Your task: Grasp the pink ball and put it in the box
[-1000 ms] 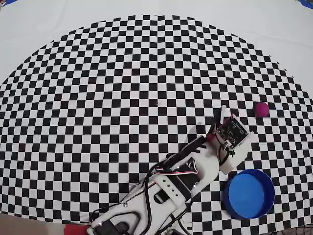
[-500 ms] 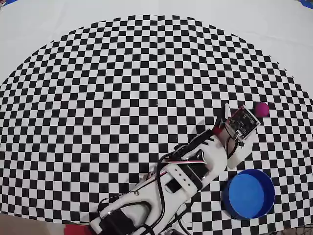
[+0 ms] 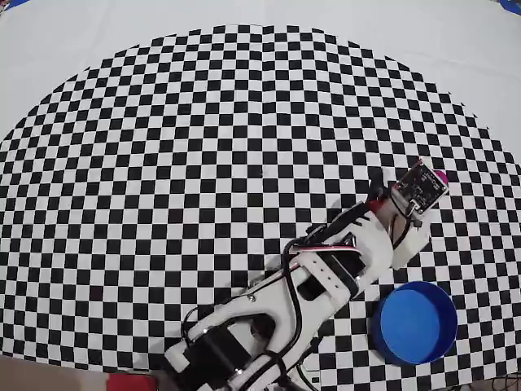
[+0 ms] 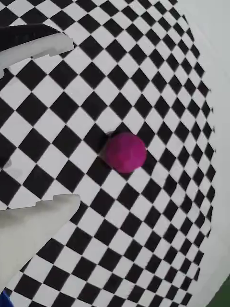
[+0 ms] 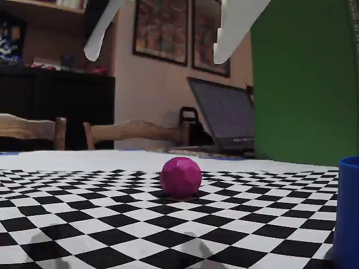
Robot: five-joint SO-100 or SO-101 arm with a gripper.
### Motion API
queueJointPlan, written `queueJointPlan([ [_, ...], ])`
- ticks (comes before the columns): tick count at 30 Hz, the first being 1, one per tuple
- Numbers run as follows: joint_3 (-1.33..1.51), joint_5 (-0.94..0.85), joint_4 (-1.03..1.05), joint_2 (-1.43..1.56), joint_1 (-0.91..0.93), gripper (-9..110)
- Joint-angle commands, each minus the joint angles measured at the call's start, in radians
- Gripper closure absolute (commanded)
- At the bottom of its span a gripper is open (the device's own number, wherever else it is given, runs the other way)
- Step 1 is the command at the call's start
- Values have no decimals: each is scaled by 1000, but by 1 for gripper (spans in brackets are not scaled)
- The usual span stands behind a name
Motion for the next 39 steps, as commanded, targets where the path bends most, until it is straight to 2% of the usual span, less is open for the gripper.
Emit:
queueJointPlan([
  [1,-80,-9,-8,-60,-5,67],
  [39,-457,-9,-35,-577,37,67],
])
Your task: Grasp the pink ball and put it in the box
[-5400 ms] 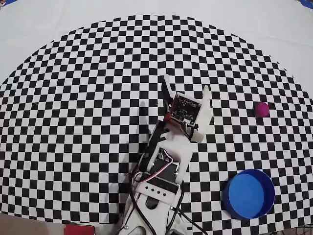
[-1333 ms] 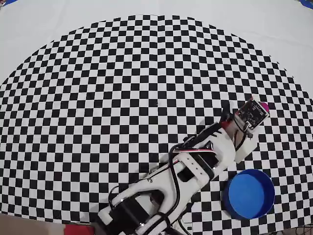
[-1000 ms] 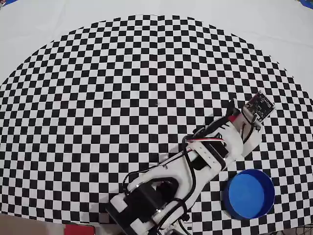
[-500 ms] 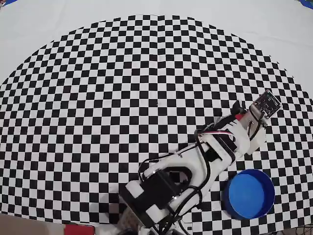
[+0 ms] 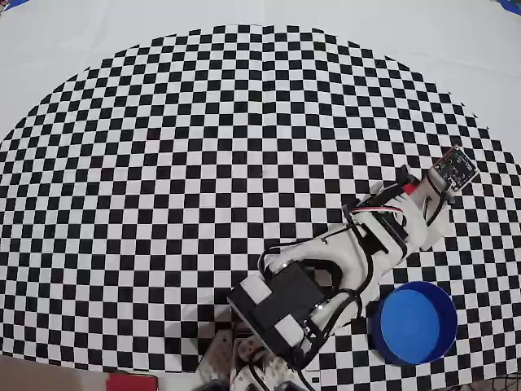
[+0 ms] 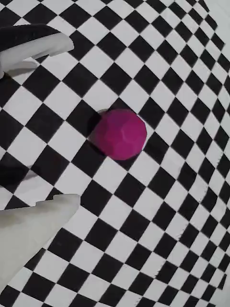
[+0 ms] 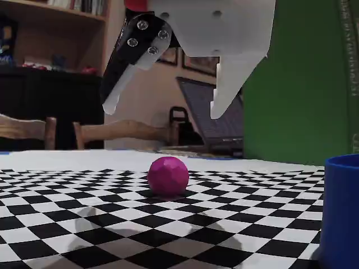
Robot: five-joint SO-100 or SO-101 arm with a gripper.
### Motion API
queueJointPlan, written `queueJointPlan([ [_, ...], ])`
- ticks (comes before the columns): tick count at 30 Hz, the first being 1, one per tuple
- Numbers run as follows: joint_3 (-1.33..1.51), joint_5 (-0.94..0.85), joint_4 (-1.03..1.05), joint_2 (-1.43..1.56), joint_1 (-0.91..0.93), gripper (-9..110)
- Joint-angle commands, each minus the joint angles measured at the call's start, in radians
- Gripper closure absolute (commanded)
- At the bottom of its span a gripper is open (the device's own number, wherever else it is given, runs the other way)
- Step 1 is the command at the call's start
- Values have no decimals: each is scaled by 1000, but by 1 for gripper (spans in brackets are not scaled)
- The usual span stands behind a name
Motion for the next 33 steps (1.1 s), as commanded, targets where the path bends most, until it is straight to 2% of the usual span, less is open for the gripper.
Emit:
queueJointPlan([
  [1,-72,-9,-15,-28,3,67],
  [33,-307,-9,-26,-321,-20,67],
])
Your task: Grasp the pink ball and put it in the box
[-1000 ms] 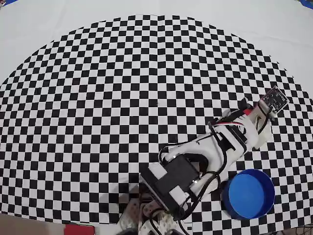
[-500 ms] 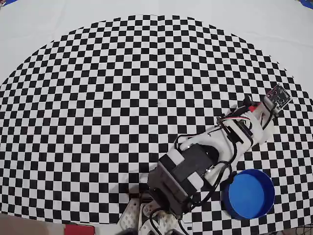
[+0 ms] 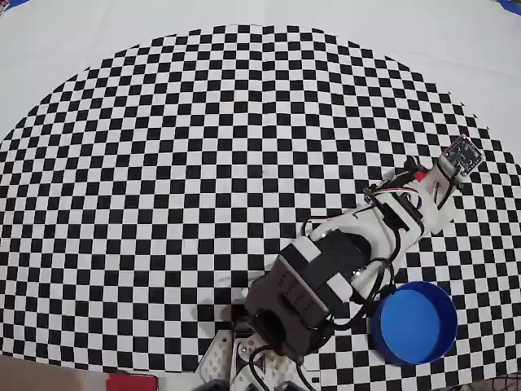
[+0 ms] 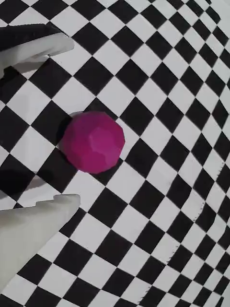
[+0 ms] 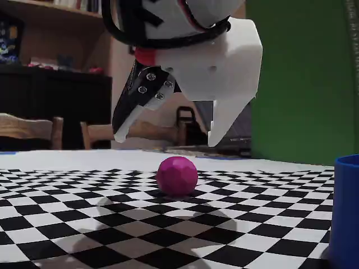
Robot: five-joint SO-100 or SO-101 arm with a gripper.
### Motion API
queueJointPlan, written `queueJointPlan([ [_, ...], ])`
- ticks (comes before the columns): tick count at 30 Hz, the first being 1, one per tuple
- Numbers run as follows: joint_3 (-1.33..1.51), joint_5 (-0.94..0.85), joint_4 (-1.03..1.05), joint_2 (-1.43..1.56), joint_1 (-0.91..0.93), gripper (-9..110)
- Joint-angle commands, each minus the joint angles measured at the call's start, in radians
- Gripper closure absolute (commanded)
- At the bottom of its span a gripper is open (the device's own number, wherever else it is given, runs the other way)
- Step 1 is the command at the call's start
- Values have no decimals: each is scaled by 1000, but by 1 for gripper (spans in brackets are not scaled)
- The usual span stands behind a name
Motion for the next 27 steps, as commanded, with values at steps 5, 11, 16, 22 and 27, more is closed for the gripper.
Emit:
queueJointPlan([
  [5,-64,-9,-15,-31,20,67],
  [11,-103,-9,-15,-66,29,67],
  [16,-141,-9,-15,-104,32,67],
  [22,-172,-9,-15,-143,32,67],
  [27,-196,-9,-15,-172,29,67],
])
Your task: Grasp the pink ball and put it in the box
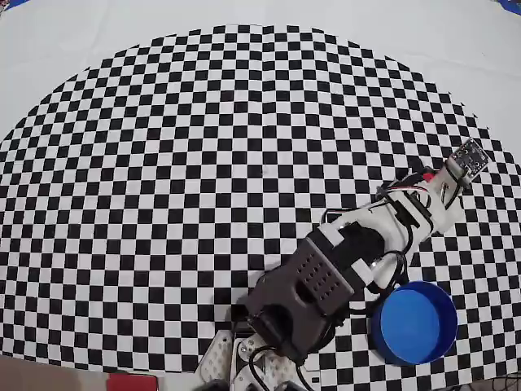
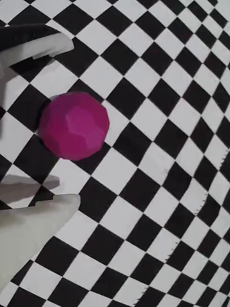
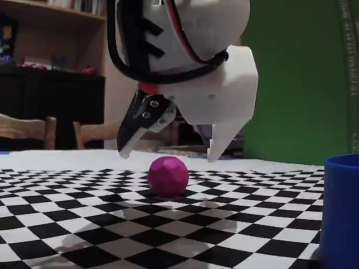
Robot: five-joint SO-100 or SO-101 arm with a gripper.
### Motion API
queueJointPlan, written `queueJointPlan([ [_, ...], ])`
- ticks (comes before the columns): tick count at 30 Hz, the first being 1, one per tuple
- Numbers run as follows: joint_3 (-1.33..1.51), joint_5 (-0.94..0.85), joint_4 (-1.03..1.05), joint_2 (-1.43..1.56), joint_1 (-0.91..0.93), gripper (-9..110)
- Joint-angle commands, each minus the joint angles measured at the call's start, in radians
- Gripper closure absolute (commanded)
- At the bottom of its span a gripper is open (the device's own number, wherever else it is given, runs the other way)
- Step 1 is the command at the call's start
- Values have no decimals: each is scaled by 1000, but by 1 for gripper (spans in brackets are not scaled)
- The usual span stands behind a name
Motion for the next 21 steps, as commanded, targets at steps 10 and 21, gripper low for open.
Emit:
queueJointPlan([
  [10,-81,-9,-12,-49,3,67],
  [21,-135,-9,-12,-101,-2,67],
])
